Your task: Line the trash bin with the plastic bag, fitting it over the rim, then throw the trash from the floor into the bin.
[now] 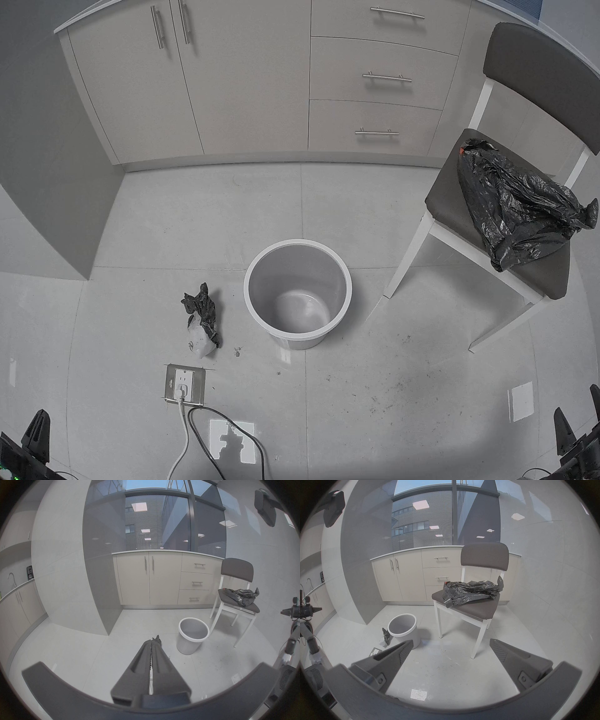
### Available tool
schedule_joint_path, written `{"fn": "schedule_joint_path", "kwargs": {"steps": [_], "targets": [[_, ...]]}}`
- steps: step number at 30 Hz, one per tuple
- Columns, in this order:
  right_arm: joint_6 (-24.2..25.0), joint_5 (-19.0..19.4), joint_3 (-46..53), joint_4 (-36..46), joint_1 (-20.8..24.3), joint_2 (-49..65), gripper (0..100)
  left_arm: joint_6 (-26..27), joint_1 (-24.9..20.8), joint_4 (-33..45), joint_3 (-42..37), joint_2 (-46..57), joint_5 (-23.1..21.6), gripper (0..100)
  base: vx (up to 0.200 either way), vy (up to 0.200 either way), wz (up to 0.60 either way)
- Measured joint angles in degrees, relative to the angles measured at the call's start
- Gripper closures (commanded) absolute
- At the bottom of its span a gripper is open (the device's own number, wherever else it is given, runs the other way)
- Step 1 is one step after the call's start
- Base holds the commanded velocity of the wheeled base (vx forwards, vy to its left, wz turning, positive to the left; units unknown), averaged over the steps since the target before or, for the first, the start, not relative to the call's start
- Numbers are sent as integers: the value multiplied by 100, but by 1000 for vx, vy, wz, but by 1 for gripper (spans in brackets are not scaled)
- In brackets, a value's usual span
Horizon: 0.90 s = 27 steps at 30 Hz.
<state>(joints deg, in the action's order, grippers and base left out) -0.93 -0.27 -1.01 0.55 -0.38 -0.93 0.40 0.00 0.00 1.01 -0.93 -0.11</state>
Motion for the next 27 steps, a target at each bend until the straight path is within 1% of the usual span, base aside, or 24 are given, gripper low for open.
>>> {"fn": "schedule_joint_path", "kwargs": {"steps": [8, 12, 14, 18, 21, 24, 27], "targets": [[-60, 11, 0, -9, 16, 0, 0, 52, 0, -18, 2, 0, -33, 100, 0, 0, 0], [-60, 11, 0, -26, 27, 0, 0, -106, -11, -33, 89, 0, -38, 100, 0, 0, 0], [-62, 9, 0, -33, 27, 0, 0, -297, -27, 43, 312, -33, -43, 100, 0, 0, 0], [-49, 5, 0, -71, 28, 0, 0, -742, -94, 399, 1186, -223, -67, 100, 0, 0, 0], [174, -17, -85, -207, 38, -23, 0, -913, -140, 539, 1764, -371, -106, 100, 0, 0, 0], [405, -52, -510, -265, 56, -212, 0, -1041, -173, 627, 2148, -508, -141, 100, 0, 0, 0], [432, -62, -1191, -301, 84, -560, 0, -1181, -200, 692, 2367, -662, -191, 100, 0, 0, 0]]}}
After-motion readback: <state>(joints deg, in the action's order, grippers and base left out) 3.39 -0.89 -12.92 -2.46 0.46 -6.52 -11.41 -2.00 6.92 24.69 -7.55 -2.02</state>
